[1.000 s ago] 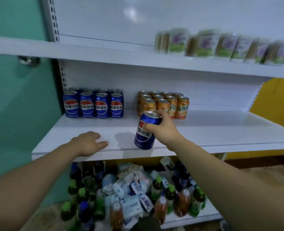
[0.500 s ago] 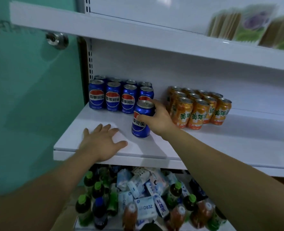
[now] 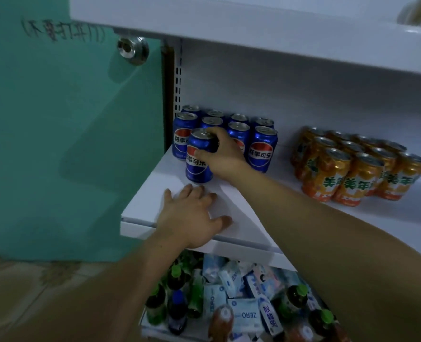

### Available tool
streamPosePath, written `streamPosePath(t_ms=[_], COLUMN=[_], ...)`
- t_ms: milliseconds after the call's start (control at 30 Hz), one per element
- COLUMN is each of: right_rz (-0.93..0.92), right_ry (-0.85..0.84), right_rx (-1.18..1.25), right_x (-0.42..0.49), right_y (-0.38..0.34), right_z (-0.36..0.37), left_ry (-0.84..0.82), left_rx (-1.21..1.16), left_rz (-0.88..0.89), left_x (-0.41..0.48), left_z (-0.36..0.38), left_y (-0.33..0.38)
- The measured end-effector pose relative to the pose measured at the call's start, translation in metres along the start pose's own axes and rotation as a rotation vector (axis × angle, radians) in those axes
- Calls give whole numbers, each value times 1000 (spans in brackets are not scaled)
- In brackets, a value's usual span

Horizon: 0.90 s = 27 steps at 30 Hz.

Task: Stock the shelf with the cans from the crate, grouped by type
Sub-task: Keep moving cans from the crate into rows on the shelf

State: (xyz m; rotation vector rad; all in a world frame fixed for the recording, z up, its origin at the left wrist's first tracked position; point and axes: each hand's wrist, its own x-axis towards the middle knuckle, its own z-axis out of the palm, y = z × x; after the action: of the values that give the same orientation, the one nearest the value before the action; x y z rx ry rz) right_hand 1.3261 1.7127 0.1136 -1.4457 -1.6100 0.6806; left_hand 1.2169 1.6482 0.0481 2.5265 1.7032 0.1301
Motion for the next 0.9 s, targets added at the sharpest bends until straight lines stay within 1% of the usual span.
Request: streamPosePath(t_ms=[333,567,667,800,900], right_rz=[-85,-166,-195,-166,-126], right_ry=[3,-20,-31,-65,-91], right_rx=[35,-38,-110,-184,-258], right_x=[27,36,38,35,24], right_y=[1,7,8,5,-1], right_z=[35,44,43,40,27], left_ry=[-17,1,9,25,-2], left_rx=[6,-4,-2,-3,-4], left_rz=[9,18,25,28,23], left_x=[4,4,5,5,4], left_z=[4,6,7,7,5], left_y=[-3,-5,-5,-6,-5])
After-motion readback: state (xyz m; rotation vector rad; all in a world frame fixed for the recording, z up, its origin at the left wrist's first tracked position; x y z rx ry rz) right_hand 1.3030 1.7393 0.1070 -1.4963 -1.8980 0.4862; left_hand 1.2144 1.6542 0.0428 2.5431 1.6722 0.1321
